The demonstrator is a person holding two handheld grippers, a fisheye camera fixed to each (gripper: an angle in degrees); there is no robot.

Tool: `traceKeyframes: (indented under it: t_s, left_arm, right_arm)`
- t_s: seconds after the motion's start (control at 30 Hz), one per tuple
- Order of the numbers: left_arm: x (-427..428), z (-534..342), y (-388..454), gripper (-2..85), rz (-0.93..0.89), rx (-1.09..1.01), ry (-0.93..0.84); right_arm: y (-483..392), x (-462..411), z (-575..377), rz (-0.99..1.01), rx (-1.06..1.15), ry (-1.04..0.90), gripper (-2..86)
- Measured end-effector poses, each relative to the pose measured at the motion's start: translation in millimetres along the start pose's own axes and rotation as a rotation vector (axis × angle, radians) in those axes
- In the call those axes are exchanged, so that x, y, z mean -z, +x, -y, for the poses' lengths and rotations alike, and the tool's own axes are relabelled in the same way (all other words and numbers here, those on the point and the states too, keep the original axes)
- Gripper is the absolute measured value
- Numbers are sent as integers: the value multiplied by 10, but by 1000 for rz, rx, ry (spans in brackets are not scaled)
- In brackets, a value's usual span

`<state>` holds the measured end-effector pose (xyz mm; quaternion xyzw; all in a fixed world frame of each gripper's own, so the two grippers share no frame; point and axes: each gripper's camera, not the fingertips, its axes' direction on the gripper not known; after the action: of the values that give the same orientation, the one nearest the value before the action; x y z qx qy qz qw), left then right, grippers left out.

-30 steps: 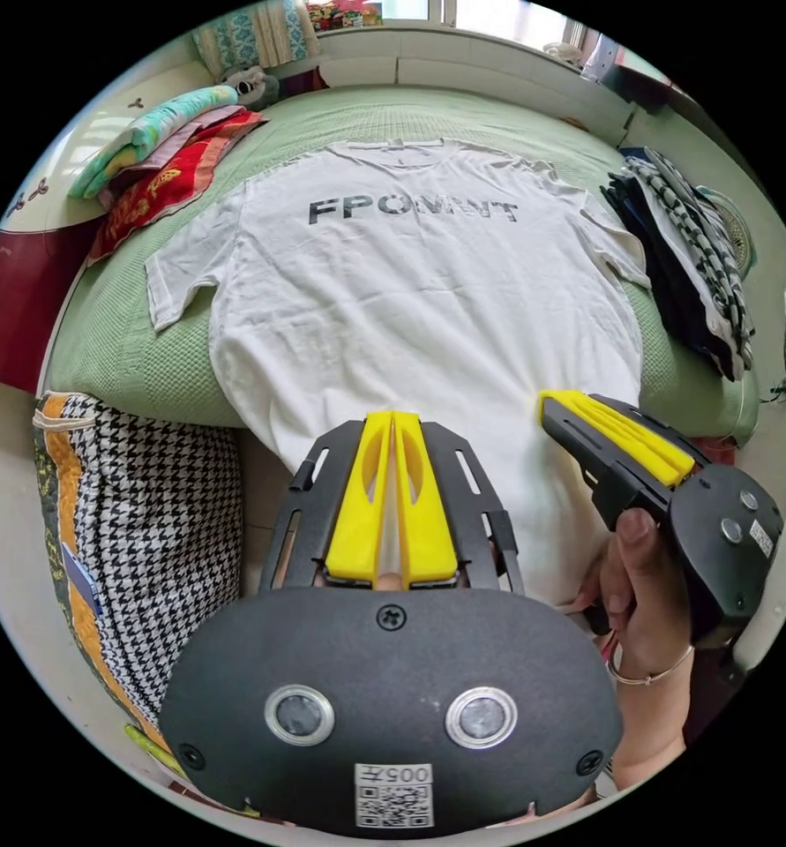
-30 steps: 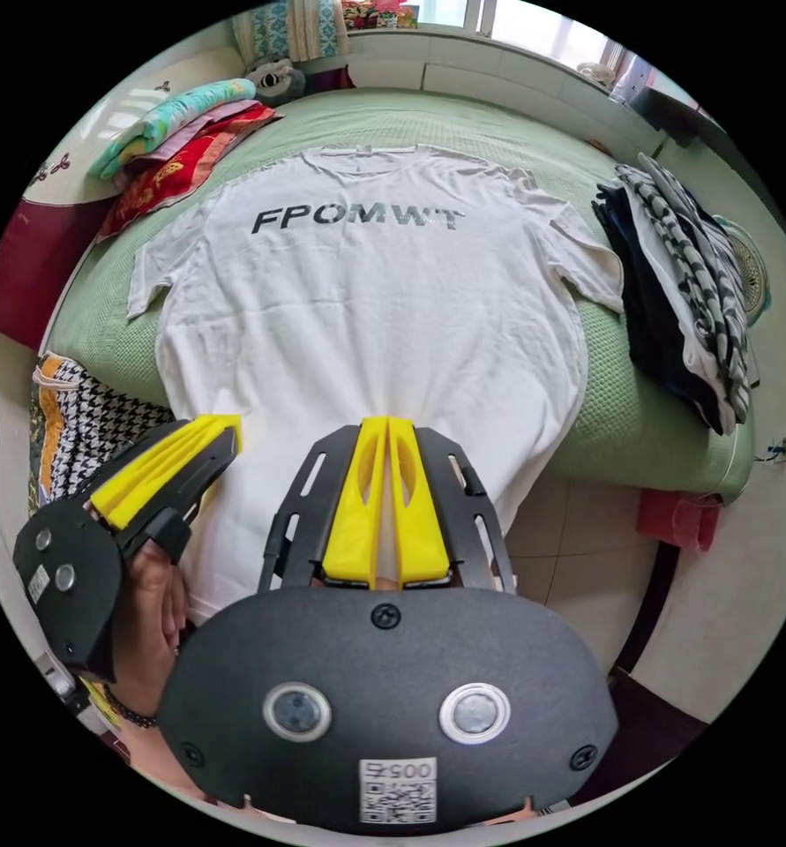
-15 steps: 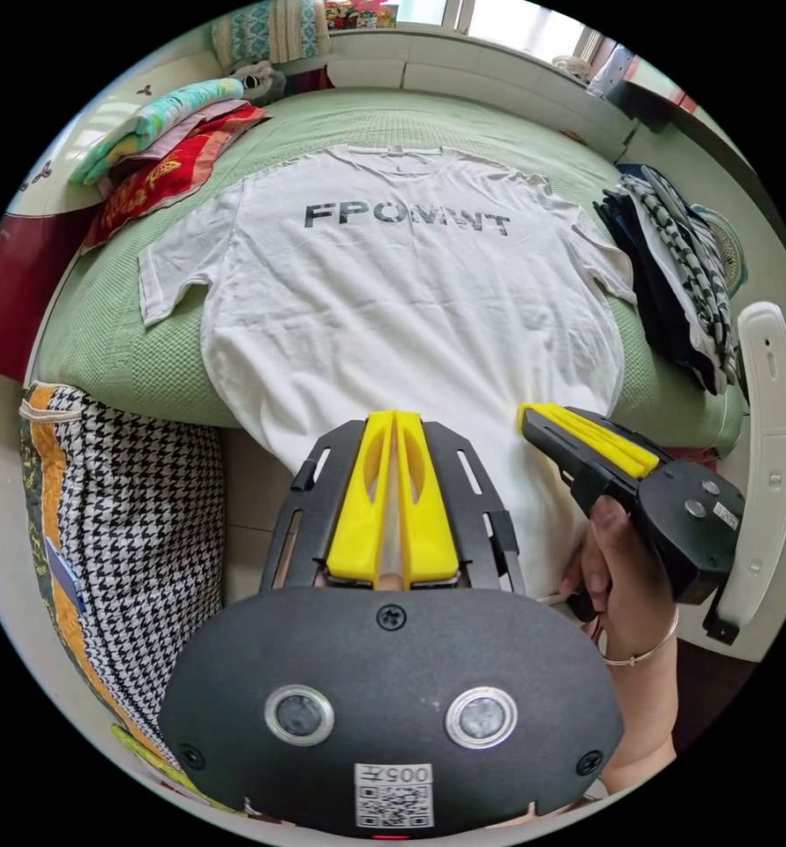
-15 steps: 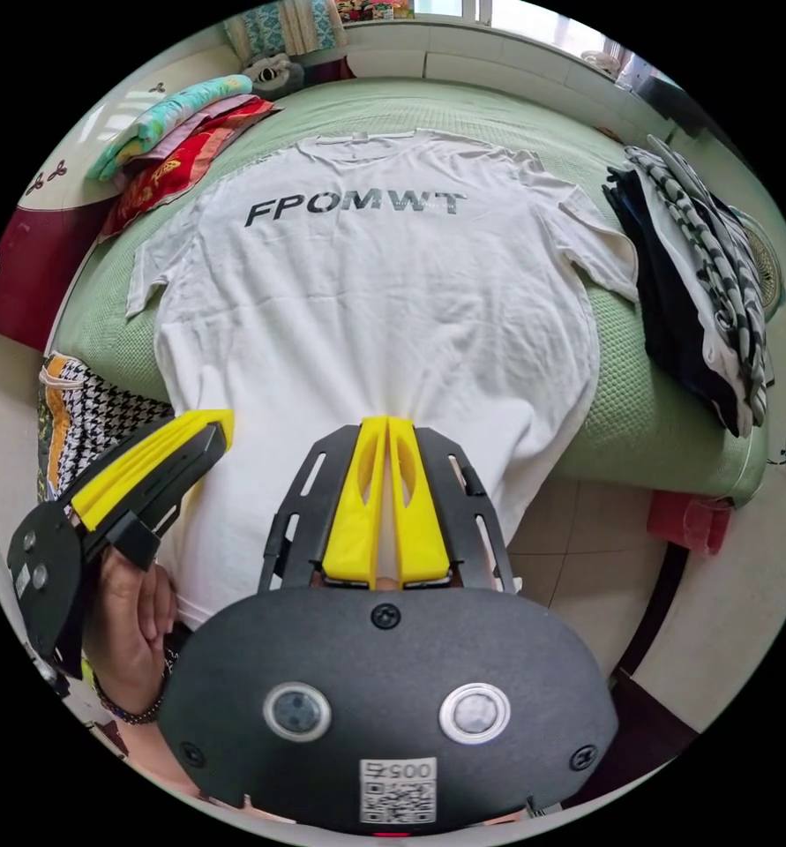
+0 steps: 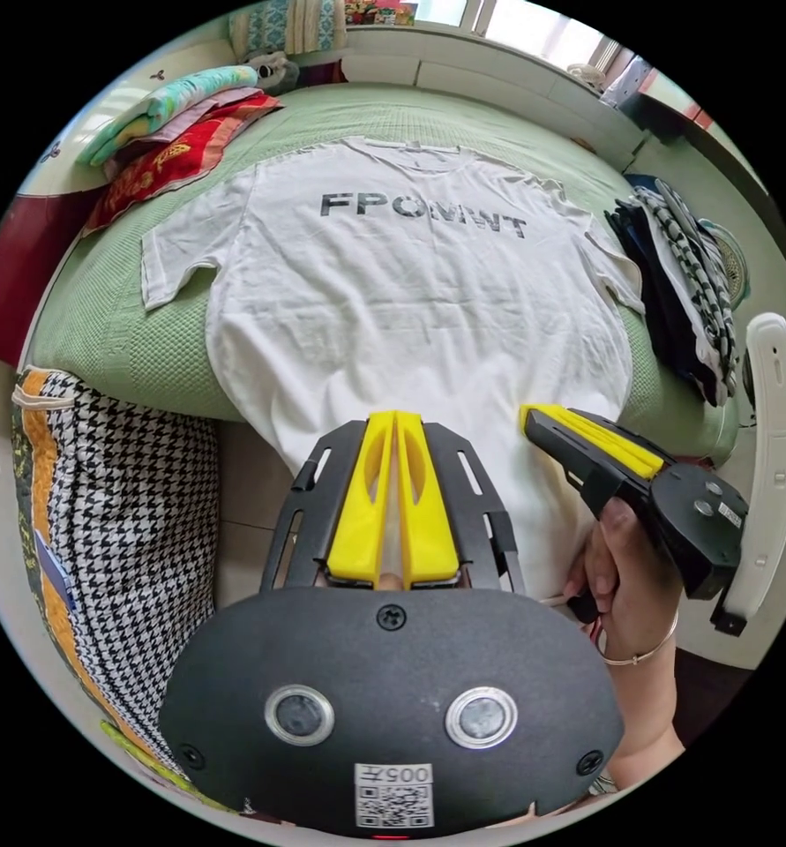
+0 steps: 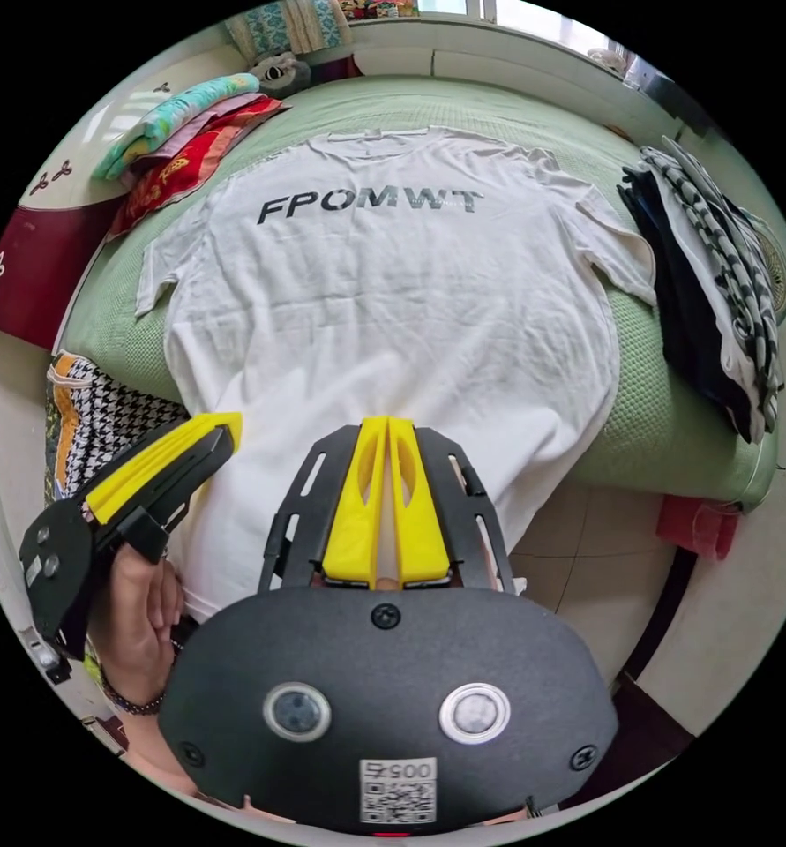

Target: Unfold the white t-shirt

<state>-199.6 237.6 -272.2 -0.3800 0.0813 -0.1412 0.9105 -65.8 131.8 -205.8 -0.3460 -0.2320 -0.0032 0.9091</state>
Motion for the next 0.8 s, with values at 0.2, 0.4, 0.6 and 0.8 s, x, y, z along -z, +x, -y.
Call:
traceKeyframes:
  t_s: [0.2,0.4,0.6,0.8]
  left_arm:
    - [116,-36,-259,-1,-94,7,27]
    - [334,94,-754,-2,-69,52,111]
    - [293,486,-1119,-2,-5,117,156]
    - [-161,687,-1222,-2,60,173,92]
  right_arm:
    - [-36,-15,39,28,10,17,-14]
    - [-98,-75,266,162,154,-43,-14]
    - [-290,163,618,23,270,152,-14]
    - [-465,-199,959,-76,258,88,-14]
